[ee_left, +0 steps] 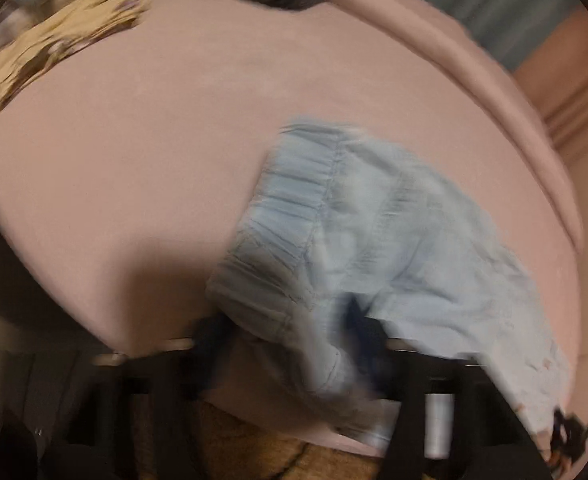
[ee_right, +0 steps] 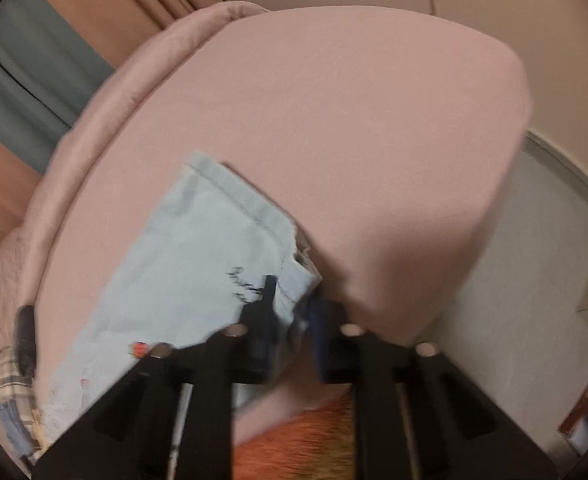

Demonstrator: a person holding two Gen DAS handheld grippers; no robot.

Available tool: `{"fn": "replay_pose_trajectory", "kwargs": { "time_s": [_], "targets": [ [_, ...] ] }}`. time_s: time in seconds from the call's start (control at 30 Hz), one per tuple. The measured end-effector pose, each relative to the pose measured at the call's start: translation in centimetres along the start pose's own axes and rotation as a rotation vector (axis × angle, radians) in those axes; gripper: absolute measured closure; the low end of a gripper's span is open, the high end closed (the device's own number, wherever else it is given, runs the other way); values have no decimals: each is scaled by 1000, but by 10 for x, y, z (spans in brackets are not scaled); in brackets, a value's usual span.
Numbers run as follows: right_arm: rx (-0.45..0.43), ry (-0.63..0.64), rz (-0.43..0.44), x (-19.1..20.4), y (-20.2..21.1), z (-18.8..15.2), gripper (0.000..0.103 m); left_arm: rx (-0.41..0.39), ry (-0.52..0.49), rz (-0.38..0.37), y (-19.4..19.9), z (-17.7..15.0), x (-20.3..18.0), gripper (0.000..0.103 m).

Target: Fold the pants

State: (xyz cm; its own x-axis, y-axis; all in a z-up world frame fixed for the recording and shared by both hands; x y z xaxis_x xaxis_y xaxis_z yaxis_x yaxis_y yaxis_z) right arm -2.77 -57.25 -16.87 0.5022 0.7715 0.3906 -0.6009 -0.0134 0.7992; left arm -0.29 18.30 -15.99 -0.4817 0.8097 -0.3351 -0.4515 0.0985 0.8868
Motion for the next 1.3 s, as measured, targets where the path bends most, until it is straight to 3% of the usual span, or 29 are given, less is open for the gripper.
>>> {"fn": "replay_pose_trajectory", "kwargs": {
  "time_s": [0.1, 0.2, 0.3, 0.4, 0.47, 0.53, 0.6, 0.67, 0.7, 0.73, 0.77, 0.87, 1.0, 1.1, 1.2, 1.27, 1.3],
  "targets": [
    [-64, 38, 50, 21, 15, 22, 92, -2, 37, -17, 13, 0, -3, 79],
    [-165, 73, 87, 44, 44, 37, 92, -22, 63, -79, 34, -5, 0, 81],
    [-175, 81, 29, 45, 44, 37, 92, 19, 40, -39, 22, -16, 4, 80],
    [-53, 38, -82, 21, 1, 17, 92, 32, 44, -21, 1, -23, 10, 70],
    [29, 66, -145, 10, -34, 5, 90, 34, 40, -41, 3, -17, 11, 69],
    [-2, 116, -177, 18, -28, 4, 87, 51, 17, -54, 9, -12, 12, 66],
    [30, 146, -263, 35, -13, 9, 70, 52, 12, -51, 27, -12, 22, 60],
    [-47, 230, -265, 64, 13, 14, 58, -14, 20, -34, 43, -2, 26, 52],
    [-75, 269, -264, 77, 26, 12, 56, -47, 26, -40, 50, 2, 29, 40],
    [-93, 304, -252, 96, 33, 11, 50, -83, 31, -56, 56, 8, 30, 30],
    [-102, 337, -219, 116, 38, 9, 49, -112, 31, -76, 61, 16, 31, 28],
    [-35, 480, 0, 196, 28, -14, 49, -122, 14, -83, 57, 36, 28, 27],
    [231, 698, 332, 326, -23, -87, 49, -96, -2, -158, 37, 61, 21, 27],
    [351, 822, 421, 395, -56, -135, 53, -32, -8, -159, 16, 67, 11, 27],
    [457, 887, 432, 445, -99, -168, 53, -18, -8, -157, -1, 64, 8, 28],
    [511, 917, 418, 453, -113, -200, 53, -6, -1, -197, -3, 61, 7, 47],
    [534, 923, 414, 451, -118, -209, 54, -8, -2, -173, -3, 59, 8, 60]
  ]
}}
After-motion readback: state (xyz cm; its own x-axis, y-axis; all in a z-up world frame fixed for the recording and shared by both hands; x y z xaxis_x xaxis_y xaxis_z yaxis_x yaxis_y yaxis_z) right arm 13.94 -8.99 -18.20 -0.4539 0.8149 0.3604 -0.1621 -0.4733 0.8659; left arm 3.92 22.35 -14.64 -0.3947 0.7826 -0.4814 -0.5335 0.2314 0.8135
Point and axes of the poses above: each gripper's, at about its wrist camera, not at the fingertips, and y roughly against the way its jaws point, x to its left, z to its top, the point moved 4 cm from there along -y, roughly the way its jaws point, and after that the axes turned 4 degrees about y, right-handed, at the moved point
